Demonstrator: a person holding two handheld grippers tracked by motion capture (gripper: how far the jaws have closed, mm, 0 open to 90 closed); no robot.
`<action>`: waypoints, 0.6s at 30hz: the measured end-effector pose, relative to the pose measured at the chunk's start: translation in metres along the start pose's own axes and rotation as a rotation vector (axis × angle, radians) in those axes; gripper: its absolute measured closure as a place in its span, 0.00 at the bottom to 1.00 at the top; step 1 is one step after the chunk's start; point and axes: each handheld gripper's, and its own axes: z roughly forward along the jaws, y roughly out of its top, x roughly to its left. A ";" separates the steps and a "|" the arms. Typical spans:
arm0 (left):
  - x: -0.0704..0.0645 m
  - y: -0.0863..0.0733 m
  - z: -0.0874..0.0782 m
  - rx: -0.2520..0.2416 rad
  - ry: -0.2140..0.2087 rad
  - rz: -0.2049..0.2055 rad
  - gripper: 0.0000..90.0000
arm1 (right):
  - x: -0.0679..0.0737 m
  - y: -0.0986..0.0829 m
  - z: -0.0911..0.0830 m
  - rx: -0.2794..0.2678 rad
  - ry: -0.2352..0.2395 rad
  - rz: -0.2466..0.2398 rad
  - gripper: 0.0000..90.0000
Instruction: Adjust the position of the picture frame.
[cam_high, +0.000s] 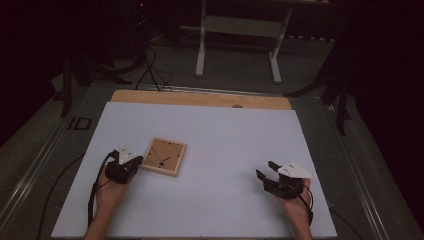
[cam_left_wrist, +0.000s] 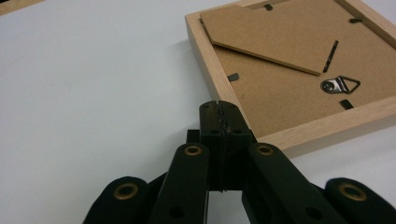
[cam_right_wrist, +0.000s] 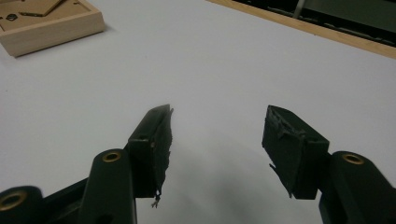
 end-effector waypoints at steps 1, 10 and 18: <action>-0.002 0.000 0.000 0.002 -0.005 0.010 0.99 | 0.000 0.000 0.000 0.000 0.000 0.000 0.47; -0.015 0.002 -0.002 0.009 -0.045 0.048 0.99 | 0.000 0.000 0.000 0.002 0.000 0.001 0.47; -0.028 0.004 -0.003 -0.001 -0.098 0.080 0.99 | 0.000 0.000 0.000 0.002 0.004 -0.001 0.47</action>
